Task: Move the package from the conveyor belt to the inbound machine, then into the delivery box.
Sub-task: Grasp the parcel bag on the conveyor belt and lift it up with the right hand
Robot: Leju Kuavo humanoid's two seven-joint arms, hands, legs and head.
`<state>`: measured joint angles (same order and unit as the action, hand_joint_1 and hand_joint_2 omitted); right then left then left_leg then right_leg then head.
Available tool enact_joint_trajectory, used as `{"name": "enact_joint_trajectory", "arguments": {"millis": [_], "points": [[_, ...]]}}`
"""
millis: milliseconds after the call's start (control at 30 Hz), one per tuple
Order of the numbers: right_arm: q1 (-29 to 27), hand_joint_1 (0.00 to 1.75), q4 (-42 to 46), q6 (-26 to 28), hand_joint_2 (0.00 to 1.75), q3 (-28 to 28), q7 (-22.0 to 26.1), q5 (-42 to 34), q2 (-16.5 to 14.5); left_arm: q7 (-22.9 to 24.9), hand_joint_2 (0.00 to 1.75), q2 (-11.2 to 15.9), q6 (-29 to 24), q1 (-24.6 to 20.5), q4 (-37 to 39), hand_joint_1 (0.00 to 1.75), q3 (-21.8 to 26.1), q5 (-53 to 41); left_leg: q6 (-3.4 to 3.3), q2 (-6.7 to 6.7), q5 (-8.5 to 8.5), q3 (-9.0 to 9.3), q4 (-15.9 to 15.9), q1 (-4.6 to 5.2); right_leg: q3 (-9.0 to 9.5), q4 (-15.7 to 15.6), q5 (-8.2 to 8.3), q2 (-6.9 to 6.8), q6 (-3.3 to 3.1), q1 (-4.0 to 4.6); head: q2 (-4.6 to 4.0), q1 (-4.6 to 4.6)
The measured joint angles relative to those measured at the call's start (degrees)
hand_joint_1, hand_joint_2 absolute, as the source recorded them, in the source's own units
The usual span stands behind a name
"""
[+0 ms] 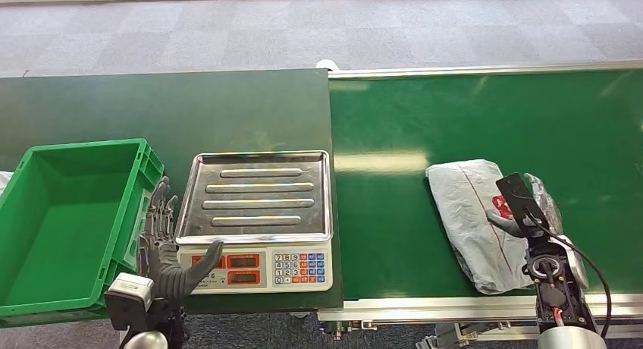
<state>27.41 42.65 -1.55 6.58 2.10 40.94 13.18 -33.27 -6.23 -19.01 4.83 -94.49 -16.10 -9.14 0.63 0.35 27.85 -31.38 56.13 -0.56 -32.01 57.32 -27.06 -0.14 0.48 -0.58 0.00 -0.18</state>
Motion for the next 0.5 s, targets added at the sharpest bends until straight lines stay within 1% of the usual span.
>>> {"name": "enact_joint_trajectory", "arguments": {"millis": [67,200,367,500], "points": [[1.89,0.01,-4.29,-1.16,1.75,-1.03,-2.30,1.35,0.15,0.14,1.75,0.01,-0.20,-0.32,0.14,0.00,-0.05,0.11,0.00,-0.01,0.00,-0.01,0.00,0.00,0.00,0.00,0.00,-0.01,0.00,0.00,0.00,0.01],[4.15,1.72,-11.28,-2.09,1.75,-2.86,-5.07,3.18,0.20,0.32,1.75,0.01,-0.32,-1.03,0.70,0.00,-0.40,0.22,0.00,-0.07,0.00,-0.03,0.00,0.01,0.00,0.00,0.00,-0.02,0.00,-0.01,0.00,0.00],[5.86,1.75,-16.14,-2.41,1.75,-4.21,-7.43,4.31,0.17,0.50,1.75,-0.03,-0.61,-1.37,1.40,0.00,-0.74,-0.05,0.00,-0.07,0.00,-0.02,0.01,0.01,-0.01,0.00,0.00,-0.02,0.00,-0.01,0.00,-0.01],[6.97,1.75,-18.02,-2.89,1.75,-4.70,-8.18,5.11,0.17,0.66,1.75,-0.08,-0.74,-1.45,1.98,0.00,-0.95,-0.36,0.00,-0.05,0.00,0.00,0.00,0.00,-0.01,0.00,0.00,-0.01,0.00,0.00,0.00,0.01]]}}
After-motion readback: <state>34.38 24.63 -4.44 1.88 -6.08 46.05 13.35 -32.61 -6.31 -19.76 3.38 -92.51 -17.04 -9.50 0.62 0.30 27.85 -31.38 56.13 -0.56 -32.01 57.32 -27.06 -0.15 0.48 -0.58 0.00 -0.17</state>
